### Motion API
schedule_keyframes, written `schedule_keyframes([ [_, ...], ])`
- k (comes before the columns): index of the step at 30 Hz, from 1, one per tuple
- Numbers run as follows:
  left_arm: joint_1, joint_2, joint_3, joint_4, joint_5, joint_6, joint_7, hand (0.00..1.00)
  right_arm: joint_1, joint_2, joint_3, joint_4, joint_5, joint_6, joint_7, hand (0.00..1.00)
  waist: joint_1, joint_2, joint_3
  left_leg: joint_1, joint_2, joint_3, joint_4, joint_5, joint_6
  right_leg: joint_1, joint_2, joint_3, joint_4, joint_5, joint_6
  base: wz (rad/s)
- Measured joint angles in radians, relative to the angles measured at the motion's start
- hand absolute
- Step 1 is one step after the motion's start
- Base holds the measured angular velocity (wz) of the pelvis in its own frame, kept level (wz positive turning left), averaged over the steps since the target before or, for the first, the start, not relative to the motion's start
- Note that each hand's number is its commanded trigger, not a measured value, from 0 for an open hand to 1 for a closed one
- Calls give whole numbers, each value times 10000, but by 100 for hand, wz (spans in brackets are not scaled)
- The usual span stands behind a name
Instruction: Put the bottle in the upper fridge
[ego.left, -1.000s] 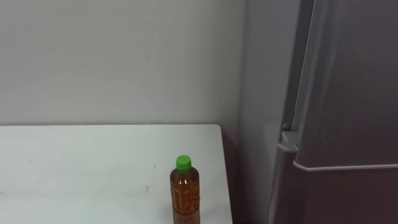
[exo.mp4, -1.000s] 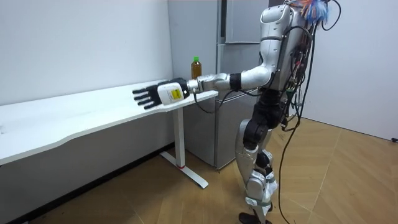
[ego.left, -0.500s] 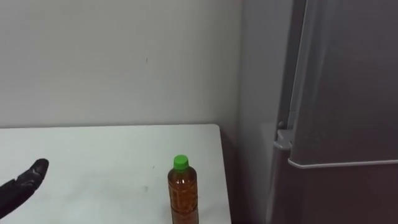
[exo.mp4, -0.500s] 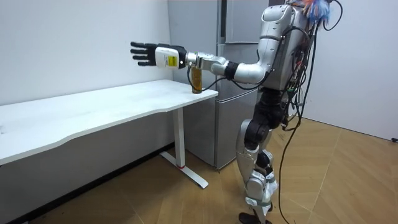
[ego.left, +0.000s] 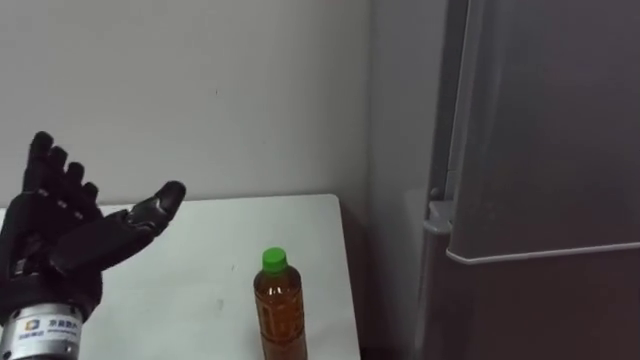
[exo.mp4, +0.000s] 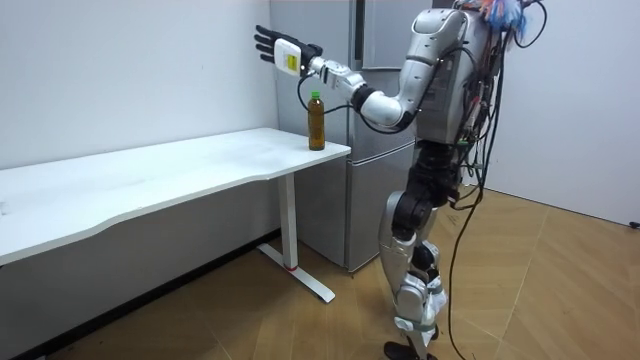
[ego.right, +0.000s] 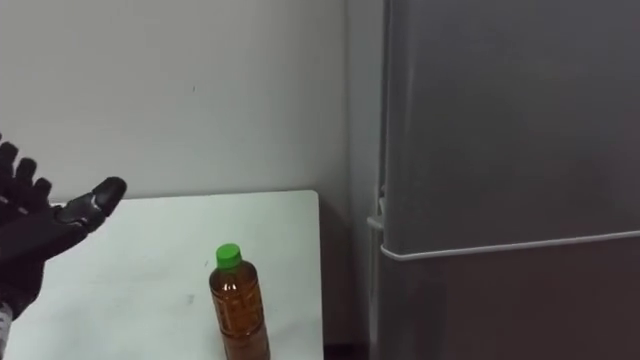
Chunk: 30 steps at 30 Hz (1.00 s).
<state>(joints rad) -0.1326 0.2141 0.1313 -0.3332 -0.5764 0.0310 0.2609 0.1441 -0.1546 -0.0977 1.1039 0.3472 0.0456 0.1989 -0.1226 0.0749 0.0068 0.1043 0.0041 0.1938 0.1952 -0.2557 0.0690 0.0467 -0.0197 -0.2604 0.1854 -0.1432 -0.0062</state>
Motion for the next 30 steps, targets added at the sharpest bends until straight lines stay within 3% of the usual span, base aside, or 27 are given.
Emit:
schedule_keyframes([
  [5,-775,-6,-619,-64,2,152,-421,0,-258,-19,192,321,14,3,5,0,-185,31,-36,-73,13,235,30,1,0,-138,-1,129,3,12,-4,-9],
  [11,-1197,-19,-1114,-65,-4,164,-812,0,-350,-30,345,324,31,6,7,0,-517,110,-82,-41,10,292,13,2,-1,-124,-2,185,2,11,2,-2],
  [18,-1209,-35,-1812,-67,-17,454,-1358,0,-522,-65,470,381,16,22,11,0,-746,140,-57,-50,38,310,6,0,-2,-133,16,169,-4,12,-1,2],
  [21,-1315,-122,-1869,-67,-21,488,-1489,0,-711,-79,474,632,20,41,8,0,-883,162,-46,-61,45,290,-28,0,-3,-140,18,127,-4,14,-5,4],
  [25,-1693,-461,-1873,-198,-199,488,-1770,0,-793,-90,464,747,18,81,13,0,-919,200,-71,-52,48,346,-68,8,-15,-189,27,137,-5,19,-15,-3],
  [30,-1800,-553,-2132,-205,-186,507,-2120,0,-827,-111,430,811,19,87,118,0,-918,208,-68,-62,53,447,-8,17,-22,-237,24,221,2,30,-27,-6],
])
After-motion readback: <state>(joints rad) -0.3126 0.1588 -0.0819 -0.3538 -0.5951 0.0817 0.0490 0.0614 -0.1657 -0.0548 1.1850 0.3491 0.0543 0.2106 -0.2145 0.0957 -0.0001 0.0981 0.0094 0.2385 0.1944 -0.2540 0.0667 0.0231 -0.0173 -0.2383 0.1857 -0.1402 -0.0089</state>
